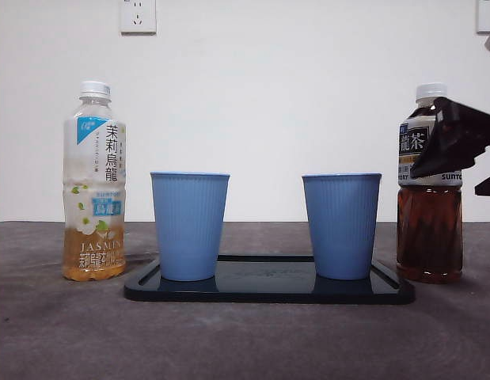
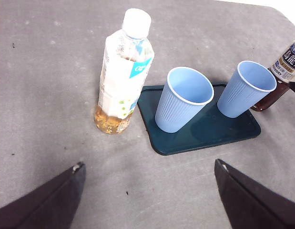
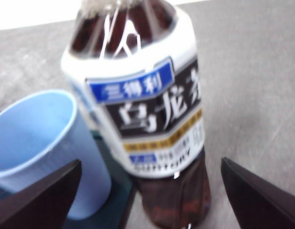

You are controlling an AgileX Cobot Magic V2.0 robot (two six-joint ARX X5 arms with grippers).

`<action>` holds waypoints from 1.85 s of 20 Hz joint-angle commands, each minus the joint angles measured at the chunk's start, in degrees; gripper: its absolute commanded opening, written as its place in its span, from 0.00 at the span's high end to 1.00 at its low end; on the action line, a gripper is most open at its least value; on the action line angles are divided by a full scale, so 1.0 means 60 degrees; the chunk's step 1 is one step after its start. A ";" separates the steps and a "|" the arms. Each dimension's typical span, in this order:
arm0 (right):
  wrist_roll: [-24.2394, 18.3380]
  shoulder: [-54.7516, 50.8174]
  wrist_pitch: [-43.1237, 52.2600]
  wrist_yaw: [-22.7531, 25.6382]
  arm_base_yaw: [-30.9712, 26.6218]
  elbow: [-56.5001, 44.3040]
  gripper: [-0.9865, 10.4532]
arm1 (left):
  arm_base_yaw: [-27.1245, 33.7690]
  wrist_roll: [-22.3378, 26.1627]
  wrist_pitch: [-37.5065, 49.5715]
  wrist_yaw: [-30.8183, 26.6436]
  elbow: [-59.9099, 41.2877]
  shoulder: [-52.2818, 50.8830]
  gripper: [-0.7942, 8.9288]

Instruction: Pour the drink into the cup

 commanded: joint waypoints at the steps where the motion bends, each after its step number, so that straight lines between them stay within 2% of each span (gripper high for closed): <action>1: -0.0084 0.0608 0.0674 0.0222 0.0044 0.0011 0.50 | -0.0018 0.0055 0.0113 0.0018 0.0197 0.0047 0.47; 10: -0.0073 0.2415 0.3140 0.0230 0.0044 0.0058 0.50 | -0.0015 0.0087 0.0117 0.0018 0.0197 0.0047 0.47; 16: -0.0069 0.3191 0.3759 0.0412 0.0044 0.0372 0.51 | -0.0015 0.0087 0.0109 0.0015 0.0197 0.0047 0.47; 23: -0.0069 0.3289 0.3799 0.0426 0.0044 0.0488 0.73 | -0.0015 0.0087 0.0113 0.0015 0.0197 0.0047 0.47; 26: -0.0069 0.2965 0.3683 0.0364 0.0044 0.0495 0.76 | -0.0015 0.0087 0.0113 0.0015 0.0197 0.0047 0.47; 28: -0.0106 0.2375 0.3034 0.0404 0.0033 0.0594 0.76 | -0.0015 0.0127 0.0117 0.0015 0.0197 0.0047 0.47; 31: -0.0696 0.1275 0.1224 0.0710 0.0033 0.1049 0.76 | -0.0015 0.0160 0.0153 0.0015 0.0197 0.0047 0.47; 34: -0.1395 0.0321 -0.0965 0.0838 0.0033 0.1880 0.76 | -0.0015 0.0160 0.0157 0.0015 0.0197 0.0047 0.47; 37: -0.2517 -0.0361 -0.3683 0.1217 0.0066 0.3180 0.76 | -0.0015 0.0160 0.0157 0.0015 0.0197 0.0047 0.47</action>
